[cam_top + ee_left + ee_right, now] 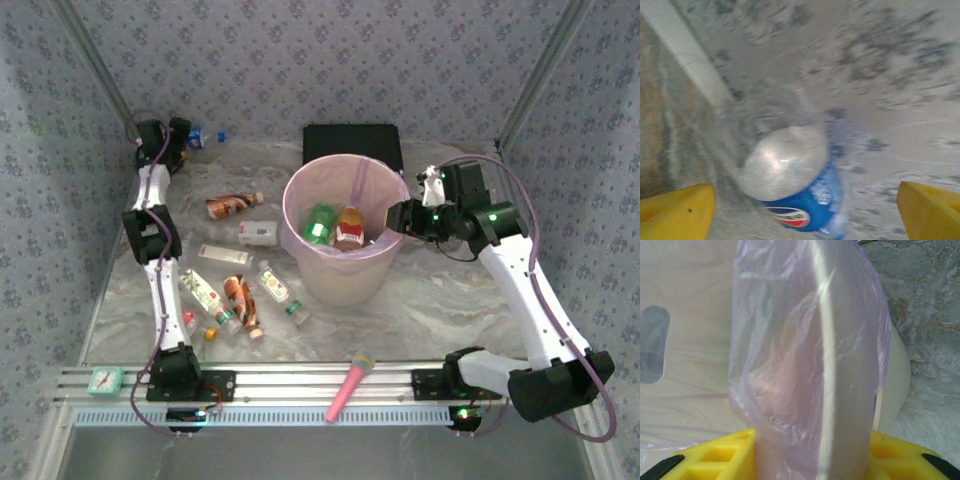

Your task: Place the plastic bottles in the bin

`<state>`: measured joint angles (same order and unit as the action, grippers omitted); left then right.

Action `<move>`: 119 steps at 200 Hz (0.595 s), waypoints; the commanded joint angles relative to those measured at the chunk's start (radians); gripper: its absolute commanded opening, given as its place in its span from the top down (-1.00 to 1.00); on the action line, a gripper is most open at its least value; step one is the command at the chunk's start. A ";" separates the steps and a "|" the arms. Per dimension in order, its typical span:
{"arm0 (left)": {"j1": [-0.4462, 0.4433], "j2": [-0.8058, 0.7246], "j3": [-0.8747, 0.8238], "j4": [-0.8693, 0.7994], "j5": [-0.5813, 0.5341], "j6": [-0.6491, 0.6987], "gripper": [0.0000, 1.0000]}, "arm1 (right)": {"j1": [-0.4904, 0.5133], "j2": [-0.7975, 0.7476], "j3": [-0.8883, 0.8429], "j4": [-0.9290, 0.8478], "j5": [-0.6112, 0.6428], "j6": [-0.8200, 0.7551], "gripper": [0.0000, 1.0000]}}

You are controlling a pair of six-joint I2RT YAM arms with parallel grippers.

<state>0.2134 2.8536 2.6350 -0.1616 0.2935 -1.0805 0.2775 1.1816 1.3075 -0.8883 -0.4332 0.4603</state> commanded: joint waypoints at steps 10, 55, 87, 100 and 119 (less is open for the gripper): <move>-0.007 -0.008 0.039 -0.152 -0.165 0.122 -0.94 | -0.005 -0.022 -0.024 -0.065 0.032 -0.014 0.13; -0.010 0.090 0.139 -0.119 -0.154 0.155 -0.99 | -0.016 -0.033 -0.033 -0.069 0.029 -0.013 0.13; -0.021 0.155 0.192 -0.094 -0.151 0.109 -0.82 | -0.016 -0.041 -0.043 -0.070 0.029 -0.005 0.13; -0.030 0.171 0.199 -0.075 -0.150 0.096 -0.73 | -0.018 -0.047 -0.046 -0.068 0.032 0.000 0.13; -0.041 0.180 0.206 -0.064 -0.147 0.092 -0.58 | -0.019 -0.048 -0.043 -0.067 0.032 0.005 0.13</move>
<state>0.1940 2.9700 2.8273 -0.2146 0.1425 -0.9726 0.2661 1.1481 1.2846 -0.8906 -0.4267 0.4644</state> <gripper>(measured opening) 0.822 0.433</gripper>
